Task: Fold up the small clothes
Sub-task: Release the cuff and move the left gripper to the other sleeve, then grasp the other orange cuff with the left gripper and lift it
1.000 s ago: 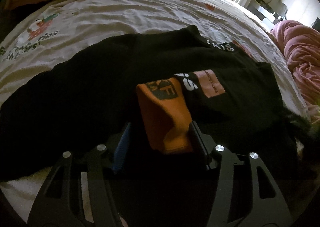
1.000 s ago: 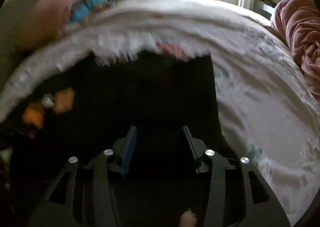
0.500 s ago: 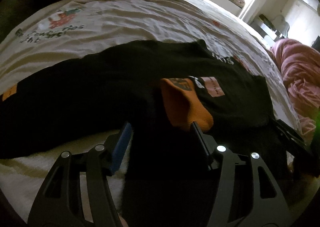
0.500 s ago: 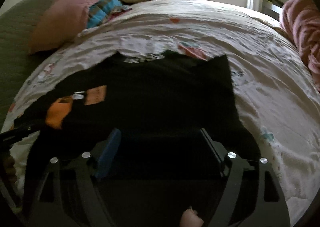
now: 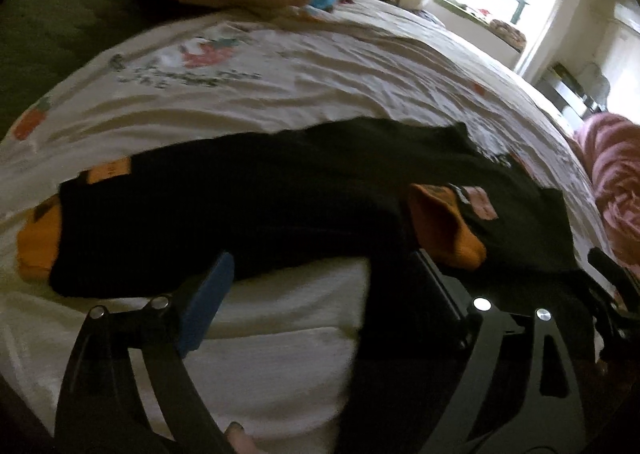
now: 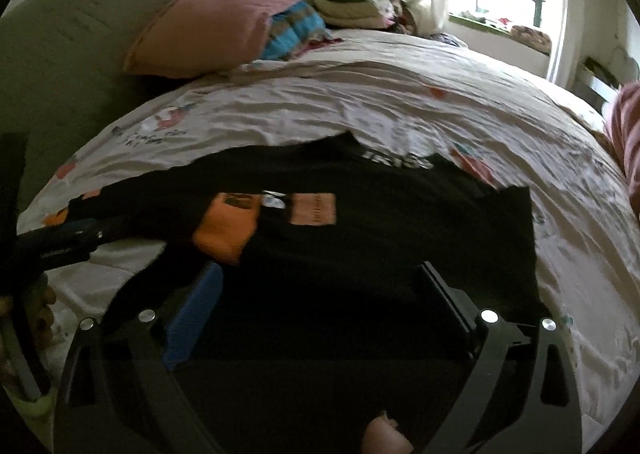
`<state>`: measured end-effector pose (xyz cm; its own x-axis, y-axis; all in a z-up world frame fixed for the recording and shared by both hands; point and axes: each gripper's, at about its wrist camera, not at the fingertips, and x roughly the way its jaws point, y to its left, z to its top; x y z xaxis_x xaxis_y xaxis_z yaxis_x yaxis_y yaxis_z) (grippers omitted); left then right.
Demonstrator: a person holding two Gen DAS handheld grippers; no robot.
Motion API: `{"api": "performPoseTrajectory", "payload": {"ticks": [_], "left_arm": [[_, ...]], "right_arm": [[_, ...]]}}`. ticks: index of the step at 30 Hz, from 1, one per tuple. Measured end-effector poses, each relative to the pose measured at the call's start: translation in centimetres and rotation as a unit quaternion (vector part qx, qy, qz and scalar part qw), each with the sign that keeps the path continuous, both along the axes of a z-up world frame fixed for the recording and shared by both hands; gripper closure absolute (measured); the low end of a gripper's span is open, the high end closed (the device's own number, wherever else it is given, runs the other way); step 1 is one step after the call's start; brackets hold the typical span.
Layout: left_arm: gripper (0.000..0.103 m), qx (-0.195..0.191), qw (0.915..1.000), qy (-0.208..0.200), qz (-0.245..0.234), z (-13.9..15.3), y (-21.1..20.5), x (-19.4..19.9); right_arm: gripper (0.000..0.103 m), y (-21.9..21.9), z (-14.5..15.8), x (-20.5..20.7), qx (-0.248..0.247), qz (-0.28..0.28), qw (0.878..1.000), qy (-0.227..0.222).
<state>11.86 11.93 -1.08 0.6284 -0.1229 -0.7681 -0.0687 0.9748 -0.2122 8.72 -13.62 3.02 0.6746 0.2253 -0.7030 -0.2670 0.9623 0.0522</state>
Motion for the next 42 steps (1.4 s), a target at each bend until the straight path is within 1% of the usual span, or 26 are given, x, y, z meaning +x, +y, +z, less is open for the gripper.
{"api": "performPoseTrajectory", "payload": {"ticks": [4, 12, 24, 29, 31, 32, 33, 35, 42], "left_arm": [[0.02, -0.006, 0.9994, -0.007, 0.032, 0.3, 2.3, -0.7], [0.02, -0.02, 0.9962, -0.006, 0.084, 0.2, 6.1, -2.2], [0.02, -0.035, 0.9868, 0.013, 0.158, -0.5, 11.0, -4.5], [0.02, -0.048, 0.9802, 0.028, 0.19, -1.2, 12.8, -5.5], [0.019, -0.059, 0.9765, 0.033, 0.205, -1.5, 13.6, -5.9], [0.009, -0.07, 0.9741, 0.035, 0.212, -1.7, 14.0, -6.0], [0.01, -0.087, 0.9713, 0.034, 0.219, -2.0, 14.4, -6.2], [0.01, -0.104, 0.9677, 0.036, 0.227, -2.4, 15.0, -6.4], [0.01, -0.124, 0.9587, 0.022, 0.255, -3.4, 16.8, -5.8]], "right_arm": [[0.007, 2.2, 0.6, -0.3, -0.009, 0.018, 1.0, -0.005], [0.007, 6.3, 1.6, -1.0, -0.028, 0.056, 0.998, -0.02], [0.007, 10.8, 2.0, -1.7, -0.041, 0.098, 0.994, -0.027], [0.007, 13.1, 1.9, -1.7, -0.046, 0.119, 0.992, -0.028], [0.007, 13.9, 1.8, -1.7, -0.044, 0.127, 0.991, -0.026], [0.007, 14.4, 1.7, -1.6, -0.042, 0.131, 0.99, -0.024], [0.007, 14.8, 1.5, -1.6, -0.041, 0.133, 0.99, -0.022], [0.007, 15.6, 1.3, -1.7, -0.037, 0.142, 0.989, -0.019], [0.007, 16.7, -0.1, -2.4, -0.03, 0.157, 0.987, -0.005]]}}
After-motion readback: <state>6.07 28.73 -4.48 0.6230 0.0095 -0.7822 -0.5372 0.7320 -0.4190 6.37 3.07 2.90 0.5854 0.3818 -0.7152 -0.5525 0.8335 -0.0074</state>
